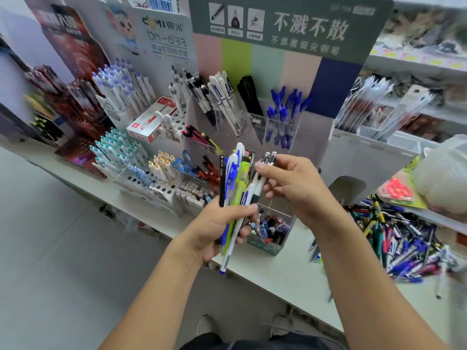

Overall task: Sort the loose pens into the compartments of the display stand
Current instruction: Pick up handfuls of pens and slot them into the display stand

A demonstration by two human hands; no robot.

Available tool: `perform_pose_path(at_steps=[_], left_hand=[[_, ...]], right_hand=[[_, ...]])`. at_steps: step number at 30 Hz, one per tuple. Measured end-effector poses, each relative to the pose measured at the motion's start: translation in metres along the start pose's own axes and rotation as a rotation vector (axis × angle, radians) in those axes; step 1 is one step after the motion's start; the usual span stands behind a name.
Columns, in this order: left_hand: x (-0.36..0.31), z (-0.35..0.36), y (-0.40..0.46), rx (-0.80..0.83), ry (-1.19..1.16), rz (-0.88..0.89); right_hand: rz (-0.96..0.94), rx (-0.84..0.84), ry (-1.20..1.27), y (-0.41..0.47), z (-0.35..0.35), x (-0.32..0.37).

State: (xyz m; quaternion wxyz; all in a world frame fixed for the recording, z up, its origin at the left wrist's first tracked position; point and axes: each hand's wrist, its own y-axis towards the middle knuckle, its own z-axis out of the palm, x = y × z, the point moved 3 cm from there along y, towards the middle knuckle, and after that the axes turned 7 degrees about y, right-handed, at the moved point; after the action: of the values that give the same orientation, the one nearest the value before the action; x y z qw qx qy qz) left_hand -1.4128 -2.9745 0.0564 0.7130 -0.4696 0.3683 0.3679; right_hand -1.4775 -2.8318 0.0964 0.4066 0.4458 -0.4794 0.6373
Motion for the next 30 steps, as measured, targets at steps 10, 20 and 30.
perform_pose_path(at_steps=[10,20,30], left_hand=[[0.011,-0.018,0.001,-0.049,-0.376,-0.029],[-0.007,-0.063,0.0,-0.232,-0.378,0.016],[-0.041,-0.089,0.008,-0.234,-0.267,0.089]], right_hand=[[-0.141,-0.106,0.013,0.004,-0.001,0.008],[-0.515,-0.045,-0.163,0.035,0.026,0.083],[-0.06,0.343,-0.475,0.069,0.07,0.044]])
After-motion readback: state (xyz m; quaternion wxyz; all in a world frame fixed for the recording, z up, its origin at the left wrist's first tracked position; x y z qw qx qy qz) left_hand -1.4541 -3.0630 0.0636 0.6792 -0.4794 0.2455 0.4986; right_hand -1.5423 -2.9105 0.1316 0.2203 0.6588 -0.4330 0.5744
